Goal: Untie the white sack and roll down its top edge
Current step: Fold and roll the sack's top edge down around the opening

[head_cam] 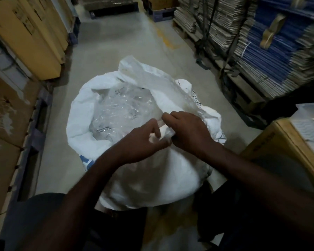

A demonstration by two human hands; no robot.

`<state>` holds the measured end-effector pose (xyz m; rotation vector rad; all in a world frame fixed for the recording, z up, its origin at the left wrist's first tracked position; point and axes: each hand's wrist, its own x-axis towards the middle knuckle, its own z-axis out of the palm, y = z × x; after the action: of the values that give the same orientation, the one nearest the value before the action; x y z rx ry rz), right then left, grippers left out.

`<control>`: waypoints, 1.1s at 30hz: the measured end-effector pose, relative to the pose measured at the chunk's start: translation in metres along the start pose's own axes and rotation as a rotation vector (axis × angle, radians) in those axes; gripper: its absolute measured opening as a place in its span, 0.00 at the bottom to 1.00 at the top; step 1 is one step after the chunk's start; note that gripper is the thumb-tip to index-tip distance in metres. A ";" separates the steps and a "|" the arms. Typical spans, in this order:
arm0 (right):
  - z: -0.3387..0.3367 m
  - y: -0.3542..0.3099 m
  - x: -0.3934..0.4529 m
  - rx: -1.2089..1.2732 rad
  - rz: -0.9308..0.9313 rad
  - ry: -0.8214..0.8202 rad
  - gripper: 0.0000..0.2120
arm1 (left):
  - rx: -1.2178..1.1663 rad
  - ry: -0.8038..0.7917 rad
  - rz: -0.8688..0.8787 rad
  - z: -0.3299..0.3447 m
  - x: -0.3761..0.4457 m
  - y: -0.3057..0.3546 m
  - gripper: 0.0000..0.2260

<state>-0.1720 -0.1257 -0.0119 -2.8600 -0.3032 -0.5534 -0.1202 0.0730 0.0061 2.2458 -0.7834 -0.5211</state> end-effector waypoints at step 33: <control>-0.032 0.038 0.003 -0.417 0.473 0.249 0.17 | 0.497 0.970 0.907 -0.060 0.140 0.031 0.16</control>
<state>-0.1712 -0.1699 0.0120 -3.0306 0.5801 -0.9431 0.0043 -0.0091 0.0494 1.8729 -1.2881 1.1937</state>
